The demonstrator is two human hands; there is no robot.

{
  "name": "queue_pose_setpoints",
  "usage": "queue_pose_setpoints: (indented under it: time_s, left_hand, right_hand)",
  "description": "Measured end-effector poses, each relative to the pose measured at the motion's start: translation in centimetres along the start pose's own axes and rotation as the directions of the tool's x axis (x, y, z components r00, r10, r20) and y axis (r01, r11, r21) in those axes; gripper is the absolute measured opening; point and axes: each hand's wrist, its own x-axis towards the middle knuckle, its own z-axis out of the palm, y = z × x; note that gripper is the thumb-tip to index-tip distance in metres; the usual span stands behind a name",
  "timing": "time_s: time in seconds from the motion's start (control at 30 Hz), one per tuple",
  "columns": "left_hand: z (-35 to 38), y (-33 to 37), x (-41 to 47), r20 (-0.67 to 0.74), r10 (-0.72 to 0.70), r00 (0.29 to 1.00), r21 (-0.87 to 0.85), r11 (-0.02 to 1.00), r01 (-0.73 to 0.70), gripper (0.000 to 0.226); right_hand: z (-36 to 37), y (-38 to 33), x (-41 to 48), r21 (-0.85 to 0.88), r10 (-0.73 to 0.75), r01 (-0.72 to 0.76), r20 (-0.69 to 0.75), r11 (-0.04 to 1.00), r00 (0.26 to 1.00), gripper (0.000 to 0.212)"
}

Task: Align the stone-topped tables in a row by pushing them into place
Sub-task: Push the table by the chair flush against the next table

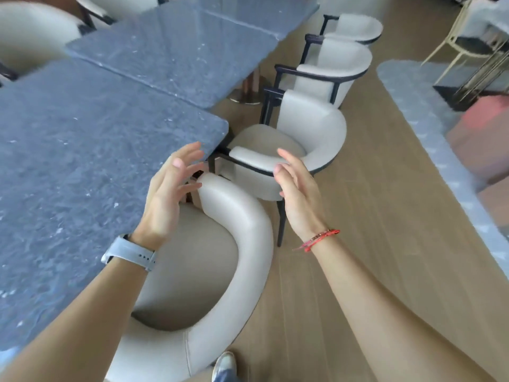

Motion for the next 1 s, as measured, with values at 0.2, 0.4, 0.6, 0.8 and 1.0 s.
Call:
queue_pose_setpoints:
  time_s: [0.2, 0.4, 0.6, 0.8, 1.0]
  left_hand:
    - [3.1, 1.2, 1.5, -0.234, 0.042, 0.971, 0.059, 0.998, -0.029, 0.047]
    - [7.2, 2.3, -0.5, -0.493, 0.066, 0.867, 0.103, 0.995, -0.017, 0.050]
    - [8.3, 3.2, -3.6, -0.684, 0.088, 0.724, 0.119, 0.993, -0.008, 0.047]
    - [6.4, 2.0, -5.8, -0.750, 0.074, 0.657, 0.105, 0.994, 0.007, 0.054]
    - [4.8, -0.4, -6.8, -0.775, 0.040, 0.630, 0.084, 0.996, 0.041, 0.048]
  right_hand:
    - [-1.0, 0.2, 6.8, 0.053, -0.080, 0.069, 0.247, 0.996, 0.966, 0.057]
    - [-2.9, -0.3, 11.3, 0.080, -0.144, 0.121, 0.490, 0.989, 0.860, 0.058]
    - [-1.3, -1.0, 12.8, 0.078, -0.181, 0.172, 0.642, 0.982, 0.745, 0.063]
    - [2.2, -0.5, 11.3, 0.096, -0.208, 0.202, 0.719, 0.975, 0.663, 0.052]
    - [4.5, 0.6, 10.9, 0.050, -0.191, 0.234, 0.751, 0.971, 0.632, 0.046]
